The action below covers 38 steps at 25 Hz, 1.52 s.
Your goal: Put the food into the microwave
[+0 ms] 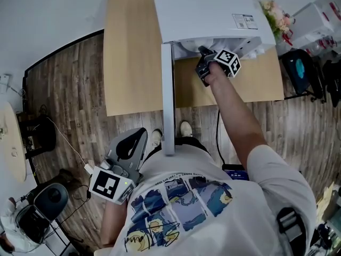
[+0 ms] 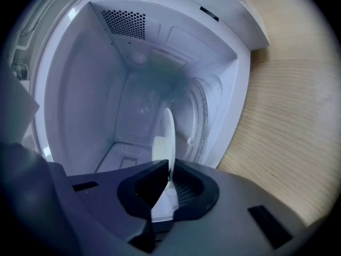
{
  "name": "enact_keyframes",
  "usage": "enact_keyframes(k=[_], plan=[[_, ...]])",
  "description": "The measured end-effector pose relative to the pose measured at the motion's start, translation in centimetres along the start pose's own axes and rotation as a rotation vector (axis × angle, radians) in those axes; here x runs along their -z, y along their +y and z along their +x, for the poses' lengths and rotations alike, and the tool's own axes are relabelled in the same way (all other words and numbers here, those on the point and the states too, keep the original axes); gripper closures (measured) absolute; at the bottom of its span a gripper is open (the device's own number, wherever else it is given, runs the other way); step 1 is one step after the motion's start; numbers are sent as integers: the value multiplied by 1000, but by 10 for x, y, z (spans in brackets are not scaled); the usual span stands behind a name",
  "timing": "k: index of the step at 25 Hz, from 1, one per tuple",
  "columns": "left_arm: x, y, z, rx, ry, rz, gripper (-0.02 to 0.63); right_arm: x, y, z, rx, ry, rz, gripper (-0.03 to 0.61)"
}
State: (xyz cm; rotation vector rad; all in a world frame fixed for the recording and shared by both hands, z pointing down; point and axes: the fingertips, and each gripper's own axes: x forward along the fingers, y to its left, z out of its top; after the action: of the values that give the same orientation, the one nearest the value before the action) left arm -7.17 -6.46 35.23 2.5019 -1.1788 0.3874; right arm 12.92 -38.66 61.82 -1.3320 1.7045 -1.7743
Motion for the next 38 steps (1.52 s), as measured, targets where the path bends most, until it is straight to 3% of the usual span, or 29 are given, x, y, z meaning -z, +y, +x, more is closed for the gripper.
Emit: enact_keyframes(k=[10,15,27,38], plan=[[3,7,-3,-4,6,-17,606,3,6,1,133,56,-287,512],[5,10,-2,0,11,-26,606,2,6,-1,205,86,-378,489],[6,12,3,20,26,-28,606,-7,6,-11,314,24,-603,436],[7,14,5,48,33,-22,606,-5,5,-15,300,-15,-590,437]])
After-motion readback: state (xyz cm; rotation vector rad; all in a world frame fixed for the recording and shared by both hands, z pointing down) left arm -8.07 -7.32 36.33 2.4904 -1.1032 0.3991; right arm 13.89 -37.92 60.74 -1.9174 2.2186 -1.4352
